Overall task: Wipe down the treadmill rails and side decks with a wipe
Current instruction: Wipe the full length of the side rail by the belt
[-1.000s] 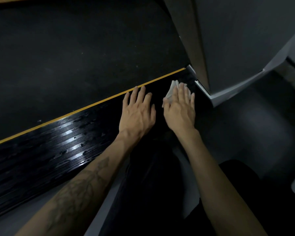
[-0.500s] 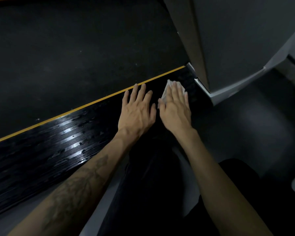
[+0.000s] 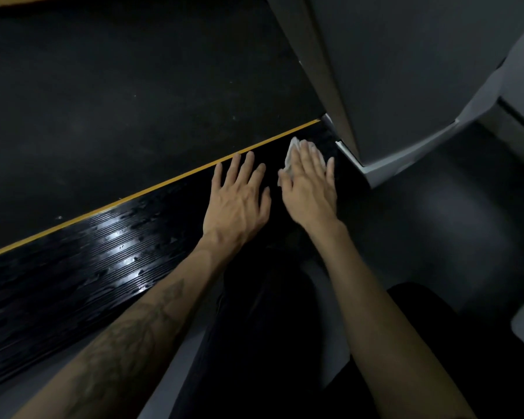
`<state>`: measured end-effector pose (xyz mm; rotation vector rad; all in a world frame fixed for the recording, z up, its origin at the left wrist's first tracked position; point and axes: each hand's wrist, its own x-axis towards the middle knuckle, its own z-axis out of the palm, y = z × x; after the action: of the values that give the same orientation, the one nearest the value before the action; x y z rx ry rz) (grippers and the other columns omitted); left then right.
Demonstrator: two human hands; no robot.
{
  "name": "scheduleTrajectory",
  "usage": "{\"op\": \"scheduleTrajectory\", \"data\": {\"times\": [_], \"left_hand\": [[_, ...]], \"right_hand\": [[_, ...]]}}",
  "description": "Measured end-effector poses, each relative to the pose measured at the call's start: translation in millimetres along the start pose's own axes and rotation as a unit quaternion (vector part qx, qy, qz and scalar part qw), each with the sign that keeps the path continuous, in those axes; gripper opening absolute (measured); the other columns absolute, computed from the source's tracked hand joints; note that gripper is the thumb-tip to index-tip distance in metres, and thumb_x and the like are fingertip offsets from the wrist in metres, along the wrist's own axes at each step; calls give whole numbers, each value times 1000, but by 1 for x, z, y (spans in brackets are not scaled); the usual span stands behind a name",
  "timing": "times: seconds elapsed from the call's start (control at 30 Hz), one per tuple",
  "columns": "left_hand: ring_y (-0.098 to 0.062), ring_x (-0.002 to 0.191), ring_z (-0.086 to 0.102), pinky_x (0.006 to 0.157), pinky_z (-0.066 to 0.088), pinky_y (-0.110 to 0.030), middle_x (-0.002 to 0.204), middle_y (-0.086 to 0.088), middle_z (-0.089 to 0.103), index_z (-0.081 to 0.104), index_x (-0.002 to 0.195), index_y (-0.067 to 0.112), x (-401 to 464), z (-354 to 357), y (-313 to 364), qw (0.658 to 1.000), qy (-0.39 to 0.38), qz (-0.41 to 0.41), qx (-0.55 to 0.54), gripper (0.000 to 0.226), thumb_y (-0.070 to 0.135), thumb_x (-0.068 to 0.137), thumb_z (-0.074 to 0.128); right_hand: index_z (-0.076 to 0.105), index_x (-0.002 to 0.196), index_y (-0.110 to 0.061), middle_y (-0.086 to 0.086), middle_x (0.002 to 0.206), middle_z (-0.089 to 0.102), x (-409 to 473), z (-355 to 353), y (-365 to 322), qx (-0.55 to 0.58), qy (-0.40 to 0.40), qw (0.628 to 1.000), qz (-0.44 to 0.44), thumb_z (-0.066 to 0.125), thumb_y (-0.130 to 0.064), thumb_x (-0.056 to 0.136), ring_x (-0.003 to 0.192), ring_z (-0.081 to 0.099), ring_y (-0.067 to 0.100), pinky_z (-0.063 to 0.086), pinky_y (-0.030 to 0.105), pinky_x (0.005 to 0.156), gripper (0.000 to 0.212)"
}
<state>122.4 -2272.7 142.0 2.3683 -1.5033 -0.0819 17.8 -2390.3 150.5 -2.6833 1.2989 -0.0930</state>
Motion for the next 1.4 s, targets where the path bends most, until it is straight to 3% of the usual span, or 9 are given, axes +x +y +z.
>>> {"op": "scheduleTrajectory", "data": {"times": [0.2, 0.37, 0.57, 0.8, 1.0, 1.2, 1.4], "left_hand": [[-25, 158, 14, 128, 7, -49, 169, -8, 26, 41, 156, 17, 2, -1, 1, 1000, -2, -5, 0, 62, 46, 102, 28], [-25, 158, 14, 127, 7, -49, 168, -8, 27, 42, 155, 18, 1, 0, 0, 1000, -1, 5, -4, 60, 45, 103, 29], [-26, 157, 19, 128, 13, -50, 167, -8, 30, 44, 154, 17, 1, 0, 2, 999, -5, 30, 15, 60, 44, 103, 28], [-26, 157, 21, 128, 14, -50, 166, -9, 32, 45, 154, 16, 1, 1, 2, 999, -2, 30, 12, 63, 45, 102, 25], [-25, 157, 19, 128, 11, -49, 167, -8, 29, 43, 155, 16, 2, 1, 3, 1000, -8, 23, 9, 63, 45, 102, 24], [-26, 157, 19, 128, 10, -49, 167, -9, 30, 43, 154, 15, 0, -1, 4, 1000, -6, 27, -5, 65, 46, 101, 22], [-24, 158, 16, 129, 9, -48, 168, -8, 27, 42, 155, 17, 2, -1, 4, 1000, -13, 18, 3, 61, 44, 103, 26]], "right_hand": [[10, 163, -6, 13, 172, 1, -32, 5, -12, -21, 24, 997, 75, 24, -43, 109, 159, -5, 23, -6, 50, 127, 67], [9, 164, -12, 7, 173, 2, -12, 5, -4, -11, 7, 1000, 14, 24, -44, 109, 159, -6, 18, -8, 50, 128, 66], [14, 163, -8, 12, 172, 4, -39, 2, 6, -23, 33, 996, 75, 26, -46, 108, 159, -2, 23, -3, 50, 127, 68], [11, 164, -14, 5, 173, 2, -13, 0, 14, 4, 6, 1000, 12, 25, -46, 109, 159, -6, 17, -8, 49, 127, 65], [12, 163, -8, 11, 172, 3, -48, 9, 1, -7, 45, 996, 74, 28, -45, 109, 159, -3, 22, -6, 47, 127, 67], [12, 164, -16, 3, 173, 5, -24, 6, 19, 20, 13, 1000, -11, 23, -47, 108, 159, -4, 14, -11, 50, 126, 66], [18, 162, -6, 13, 171, 11, -57, 18, 1, 1, 84, 994, 70, 13, -51, 102, 159, 4, 24, -3, 49, 127, 76]]}}
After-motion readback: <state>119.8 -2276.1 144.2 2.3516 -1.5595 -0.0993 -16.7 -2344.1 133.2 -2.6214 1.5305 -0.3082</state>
